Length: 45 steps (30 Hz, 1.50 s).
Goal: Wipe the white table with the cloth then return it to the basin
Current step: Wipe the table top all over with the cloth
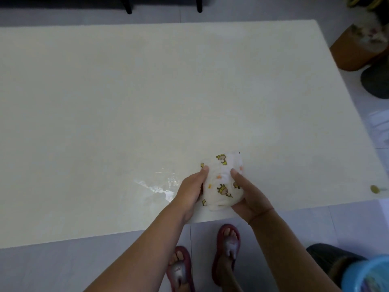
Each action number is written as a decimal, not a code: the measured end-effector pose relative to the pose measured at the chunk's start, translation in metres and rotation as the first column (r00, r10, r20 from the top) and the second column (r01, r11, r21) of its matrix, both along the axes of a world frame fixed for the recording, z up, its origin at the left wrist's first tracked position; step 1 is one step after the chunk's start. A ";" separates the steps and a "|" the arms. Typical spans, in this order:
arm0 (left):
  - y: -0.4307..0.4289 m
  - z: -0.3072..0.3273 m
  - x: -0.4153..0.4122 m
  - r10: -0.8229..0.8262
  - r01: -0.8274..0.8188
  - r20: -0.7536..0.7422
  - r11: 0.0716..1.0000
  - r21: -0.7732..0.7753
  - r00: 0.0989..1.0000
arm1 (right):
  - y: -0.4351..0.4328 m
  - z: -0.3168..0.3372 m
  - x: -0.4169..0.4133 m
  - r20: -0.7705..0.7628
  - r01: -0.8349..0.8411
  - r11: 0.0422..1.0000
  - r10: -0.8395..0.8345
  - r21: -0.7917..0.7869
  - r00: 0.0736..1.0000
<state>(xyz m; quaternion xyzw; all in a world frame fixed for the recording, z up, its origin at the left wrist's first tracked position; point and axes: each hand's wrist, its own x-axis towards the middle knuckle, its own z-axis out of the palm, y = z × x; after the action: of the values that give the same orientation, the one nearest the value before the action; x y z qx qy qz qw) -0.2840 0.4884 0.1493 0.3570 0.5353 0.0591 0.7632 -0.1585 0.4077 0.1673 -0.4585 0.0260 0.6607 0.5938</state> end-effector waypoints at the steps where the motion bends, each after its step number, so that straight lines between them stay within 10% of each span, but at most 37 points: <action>1: -0.002 -0.002 0.001 0.006 -0.005 -0.034 1.000 0.030 0.999 | -0.003 -0.004 0.004 0.090 -0.016 0.998 0.020 -0.055 0.996; 7: -0.024 -0.018 0.018 0.023 0.076 -0.230 0.907 0.414 0.973 | -0.032 -0.024 0.032 0.760 0.065 0.866 0.398 -0.496 0.514; 16: -0.056 -0.035 0.057 0.089 0.459 -0.598 0.554 0.694 0.796 | -0.059 -0.048 0.041 0.798 0.363 0.745 0.602 -0.559 -0.007; 21: -0.031 -0.049 0.038 0.145 0.604 -0.673 0.336 0.723 0.725 | -0.038 -0.069 0.011 0.705 0.057 0.776 0.600 -0.629 -0.378; 26: 0.000 -0.080 0.008 0.043 0.778 -0.817 0.279 0.563 0.576 | -0.029 -0.097 -0.005 0.592 0.139 0.672 0.717 -0.728 -0.369; 34: 0.000 -0.092 0.002 0.051 0.805 -0.841 0.261 0.532 0.539 | -0.056 -0.104 0.028 0.585 -0.219 0.664 0.397 -0.715 -0.707; 41: 0.000 -0.092 0.004 0.085 0.800 -0.838 0.258 0.541 0.539 | -0.037 -0.097 0.041 0.574 0.249 0.626 0.778 -0.739 -0.255; 45: 0.000 -0.093 0.004 0.086 0.800 -0.837 0.253 0.543 0.541 | -0.027 -0.097 -0.007 0.591 -0.033 0.689 0.596 -0.724 -0.544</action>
<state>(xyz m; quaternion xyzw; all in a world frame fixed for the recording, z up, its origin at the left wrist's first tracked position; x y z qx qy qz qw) -0.2797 0.4881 0.0560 0.8288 0.5455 -0.0071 0.1244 -0.1656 0.3802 0.0708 -0.8483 -0.5125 0.1303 -0.0292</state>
